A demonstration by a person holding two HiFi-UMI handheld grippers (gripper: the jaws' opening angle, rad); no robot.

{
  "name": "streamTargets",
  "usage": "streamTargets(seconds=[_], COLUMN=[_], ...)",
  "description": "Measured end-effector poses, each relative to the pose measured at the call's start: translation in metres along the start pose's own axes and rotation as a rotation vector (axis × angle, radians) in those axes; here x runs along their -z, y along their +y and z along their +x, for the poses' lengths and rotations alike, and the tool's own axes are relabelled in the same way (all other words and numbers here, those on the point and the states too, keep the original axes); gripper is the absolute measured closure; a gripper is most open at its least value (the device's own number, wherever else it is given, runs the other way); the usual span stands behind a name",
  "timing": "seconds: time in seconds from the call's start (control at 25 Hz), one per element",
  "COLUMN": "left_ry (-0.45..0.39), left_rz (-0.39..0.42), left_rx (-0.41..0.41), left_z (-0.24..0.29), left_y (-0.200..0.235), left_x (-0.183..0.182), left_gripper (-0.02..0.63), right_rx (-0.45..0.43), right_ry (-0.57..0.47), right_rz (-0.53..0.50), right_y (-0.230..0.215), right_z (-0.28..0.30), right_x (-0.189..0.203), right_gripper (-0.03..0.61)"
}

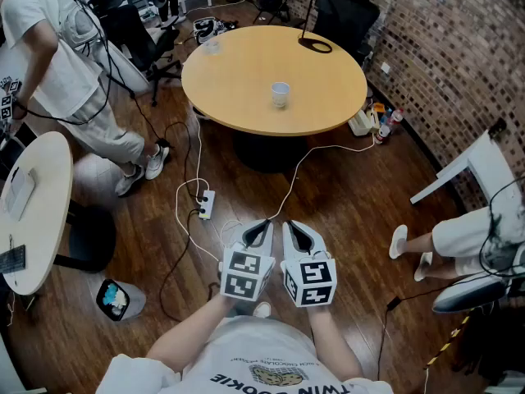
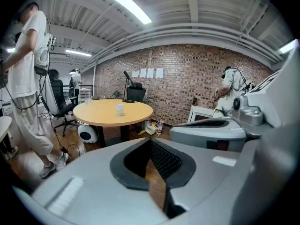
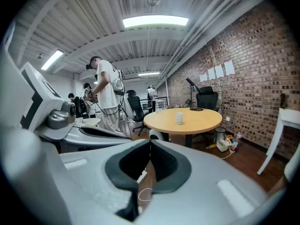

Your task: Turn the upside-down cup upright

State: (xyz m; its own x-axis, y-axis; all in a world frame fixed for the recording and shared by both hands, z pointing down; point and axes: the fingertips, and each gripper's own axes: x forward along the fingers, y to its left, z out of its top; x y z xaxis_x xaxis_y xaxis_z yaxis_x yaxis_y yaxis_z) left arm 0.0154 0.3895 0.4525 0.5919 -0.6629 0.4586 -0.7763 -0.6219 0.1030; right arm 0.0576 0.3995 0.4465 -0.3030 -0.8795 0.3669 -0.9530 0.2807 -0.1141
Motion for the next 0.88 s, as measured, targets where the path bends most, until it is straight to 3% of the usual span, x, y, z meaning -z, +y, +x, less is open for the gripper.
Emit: streamTargets(seconds=[0.32, 0.88], left_ry=[0.01, 0.013], left_rz=[-0.011, -0.013], left_rx=[0.014, 0.112], left_z=[0.066, 0.187], left_y=[0.043, 0.168], left_x=[-0.007, -0.089], left_gripper=[0.611, 0.611], right_rx=[0.003, 0.086], right_ry=[0.019, 0.086], right_rz=[-0.029, -0.11], right_y=[-0.028, -0.064], right_z=[0.072, 0.237], right_x=[-0.008, -0.08], right_gripper=[0.575, 0.574])
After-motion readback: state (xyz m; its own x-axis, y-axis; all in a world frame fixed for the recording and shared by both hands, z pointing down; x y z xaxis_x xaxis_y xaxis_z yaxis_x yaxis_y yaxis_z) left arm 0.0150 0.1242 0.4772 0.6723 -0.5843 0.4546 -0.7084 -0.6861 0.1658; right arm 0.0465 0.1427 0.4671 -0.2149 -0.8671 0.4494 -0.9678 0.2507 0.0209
